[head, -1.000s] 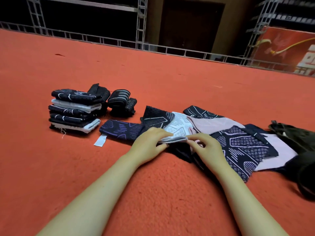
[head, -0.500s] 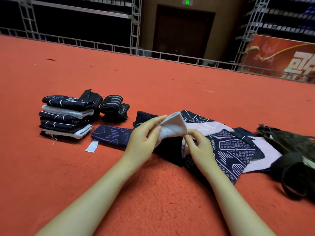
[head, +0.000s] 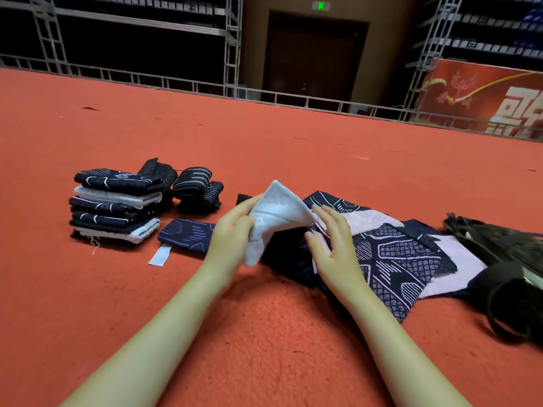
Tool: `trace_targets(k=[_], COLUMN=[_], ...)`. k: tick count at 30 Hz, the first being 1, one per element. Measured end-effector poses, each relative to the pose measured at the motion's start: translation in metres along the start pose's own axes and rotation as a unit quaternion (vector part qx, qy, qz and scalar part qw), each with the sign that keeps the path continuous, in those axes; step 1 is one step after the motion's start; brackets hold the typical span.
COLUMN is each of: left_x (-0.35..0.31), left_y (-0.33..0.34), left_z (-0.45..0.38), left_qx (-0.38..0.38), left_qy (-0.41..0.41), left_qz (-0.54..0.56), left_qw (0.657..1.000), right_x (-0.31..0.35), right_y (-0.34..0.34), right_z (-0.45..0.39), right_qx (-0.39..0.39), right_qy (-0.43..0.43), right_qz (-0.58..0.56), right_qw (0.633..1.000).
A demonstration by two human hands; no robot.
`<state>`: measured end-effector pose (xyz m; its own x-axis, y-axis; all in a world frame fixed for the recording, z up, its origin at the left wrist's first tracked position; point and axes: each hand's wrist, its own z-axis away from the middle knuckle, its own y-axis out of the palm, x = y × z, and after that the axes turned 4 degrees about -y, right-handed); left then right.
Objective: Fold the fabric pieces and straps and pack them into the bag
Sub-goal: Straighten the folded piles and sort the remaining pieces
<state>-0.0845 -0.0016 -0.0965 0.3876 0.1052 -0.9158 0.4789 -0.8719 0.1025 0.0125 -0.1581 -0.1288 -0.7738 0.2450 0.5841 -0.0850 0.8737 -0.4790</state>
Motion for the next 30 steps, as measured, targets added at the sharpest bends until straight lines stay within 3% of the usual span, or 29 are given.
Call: trace_targets(k=[5,8,14,18,22,24,27,30], left_x=[-0.006,-0.007,-0.006,0.013,0.039,0.045,0.048,0.050], left_y=[-0.003,-0.005,-0.011,-0.015,-0.027,-0.031,-0.033,-0.034], left_z=[-0.001,-0.001,-0.009,-0.013,-0.021,-0.022,-0.023,-0.026], left_qx=[0.039,0.007,-0.074,-0.107,-0.117,-0.110,-0.119,-0.149], left_qy=[-0.009,-0.018,-0.027,-0.018,-0.043,-0.044,-0.054,-0.078], left_qz=[0.083,0.102,0.122,0.009,-0.117,-0.173,-0.188,-0.147], left_qw=[0.996,0.995,0.989,0.994,0.985,0.978,0.973,0.975], right_x=[0.006,0.020,0.048,0.041,0.010,-0.003,-0.012,-0.010], right_y=[-0.001,-0.004,-0.017,-0.019,-0.016,-0.019,-0.029,-0.035], right_z=[-0.001,0.001,-0.002,-0.003,-0.001,-0.001,-0.004,-0.008], right_qx=[0.026,0.000,-0.070,-0.004,0.124,0.145,0.130,0.023], right_qy=[-0.040,0.004,-0.064,-0.058,0.067,0.135,0.201,0.267], right_qz=[-0.007,-0.073,-0.090,0.026,0.174,0.197,0.070,-0.200], right_qw=[0.999,0.997,0.991,0.998,0.975,0.960,0.968,0.942])
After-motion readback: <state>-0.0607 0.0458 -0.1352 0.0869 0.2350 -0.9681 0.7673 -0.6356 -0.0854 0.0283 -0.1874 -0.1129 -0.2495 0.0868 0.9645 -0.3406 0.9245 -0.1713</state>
